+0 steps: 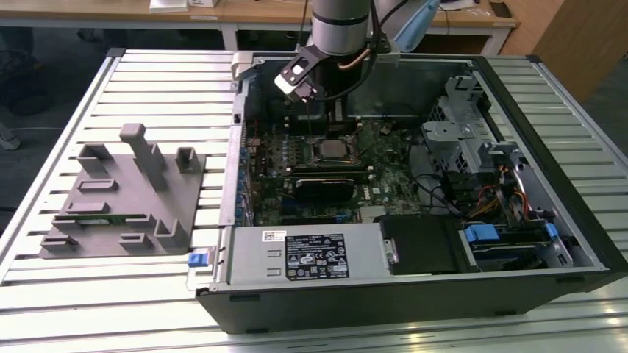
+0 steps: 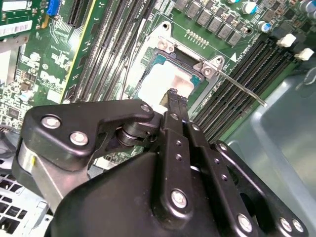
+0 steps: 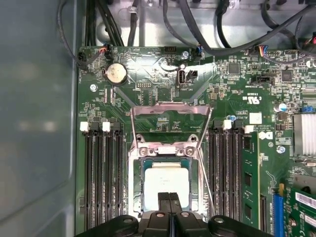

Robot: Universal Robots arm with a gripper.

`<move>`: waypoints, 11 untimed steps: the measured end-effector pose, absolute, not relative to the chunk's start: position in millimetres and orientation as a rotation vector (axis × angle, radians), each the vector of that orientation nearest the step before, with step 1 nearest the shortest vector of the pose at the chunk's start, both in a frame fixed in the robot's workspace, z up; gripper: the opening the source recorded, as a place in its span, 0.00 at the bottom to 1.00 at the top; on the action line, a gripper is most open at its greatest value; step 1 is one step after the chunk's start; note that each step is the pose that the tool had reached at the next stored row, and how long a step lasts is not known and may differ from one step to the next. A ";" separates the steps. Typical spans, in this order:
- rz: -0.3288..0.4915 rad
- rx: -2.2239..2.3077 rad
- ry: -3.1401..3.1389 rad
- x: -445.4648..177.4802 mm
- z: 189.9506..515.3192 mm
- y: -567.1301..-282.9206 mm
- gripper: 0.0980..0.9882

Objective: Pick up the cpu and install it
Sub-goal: 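Close the cpu cover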

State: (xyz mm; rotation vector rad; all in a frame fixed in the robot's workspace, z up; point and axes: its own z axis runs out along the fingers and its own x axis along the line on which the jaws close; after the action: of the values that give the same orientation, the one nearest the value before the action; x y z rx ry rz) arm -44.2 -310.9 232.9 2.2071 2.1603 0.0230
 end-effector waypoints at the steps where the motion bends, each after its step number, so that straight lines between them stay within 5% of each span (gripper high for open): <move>1: 0.022 2.207 2.161 -44.1 234.6 -311.0 0.01; 11: 0.025 2.210 2.161 -44.1 240.3 -310.9 0.01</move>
State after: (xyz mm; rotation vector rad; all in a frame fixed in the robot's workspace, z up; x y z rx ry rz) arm -44.1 -310.9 240.3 2.2098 2.1610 0.0251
